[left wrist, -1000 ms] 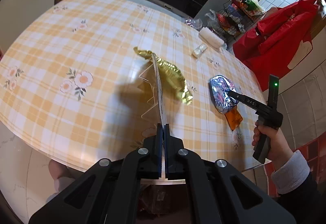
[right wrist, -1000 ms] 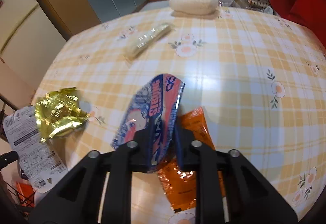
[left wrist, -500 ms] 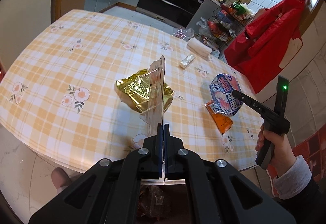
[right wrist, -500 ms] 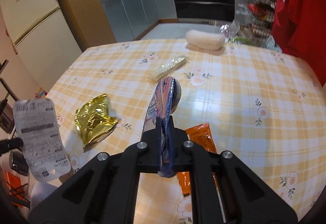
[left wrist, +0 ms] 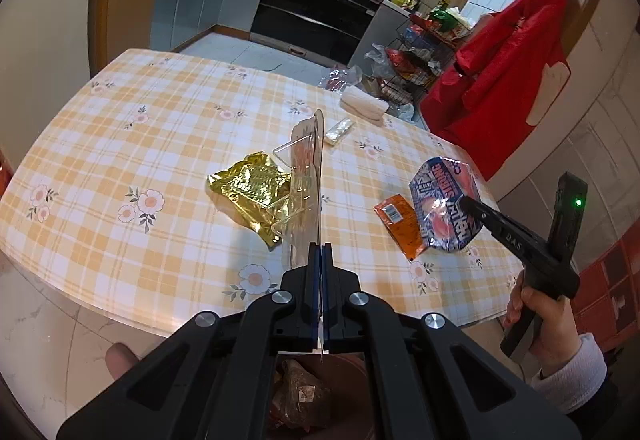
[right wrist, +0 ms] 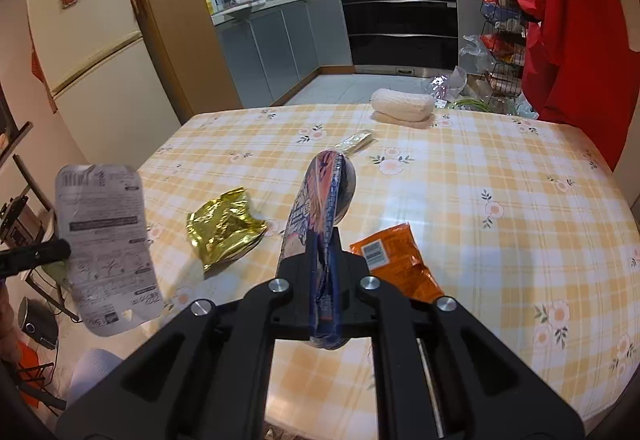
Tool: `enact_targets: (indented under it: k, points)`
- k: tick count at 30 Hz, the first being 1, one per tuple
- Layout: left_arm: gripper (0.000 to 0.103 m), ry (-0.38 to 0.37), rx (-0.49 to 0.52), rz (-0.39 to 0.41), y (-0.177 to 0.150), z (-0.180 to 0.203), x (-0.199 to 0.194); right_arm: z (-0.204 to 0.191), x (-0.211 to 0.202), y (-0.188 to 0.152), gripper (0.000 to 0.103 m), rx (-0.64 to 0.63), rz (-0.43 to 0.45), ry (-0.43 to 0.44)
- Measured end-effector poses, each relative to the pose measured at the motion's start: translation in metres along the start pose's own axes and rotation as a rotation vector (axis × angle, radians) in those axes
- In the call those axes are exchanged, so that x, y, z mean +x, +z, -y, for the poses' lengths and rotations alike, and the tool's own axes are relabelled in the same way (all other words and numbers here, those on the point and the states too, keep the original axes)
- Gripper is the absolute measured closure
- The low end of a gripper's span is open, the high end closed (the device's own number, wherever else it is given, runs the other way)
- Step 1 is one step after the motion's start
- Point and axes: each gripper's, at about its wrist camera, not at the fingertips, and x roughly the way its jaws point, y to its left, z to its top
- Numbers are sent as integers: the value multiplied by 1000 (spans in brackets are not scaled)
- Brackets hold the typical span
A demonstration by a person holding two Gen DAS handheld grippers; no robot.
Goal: Collect trash
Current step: 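Carry the paper sheet over the bin and open the left gripper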
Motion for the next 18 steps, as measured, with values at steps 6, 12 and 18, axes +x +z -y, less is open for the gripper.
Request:
enact_targets:
  k: [6,12,18]
  points:
    - [102,-15,27,7,-8,15,-19,-11,-35,-15,94,2,46,10]
    - [102,-32,60,-10,-27,29,-35,-19,-74,-33,94,23,95,13]
    - [102,-56,60,-37,-56,34,-49,-35,-108,-55,94,32,123,15]
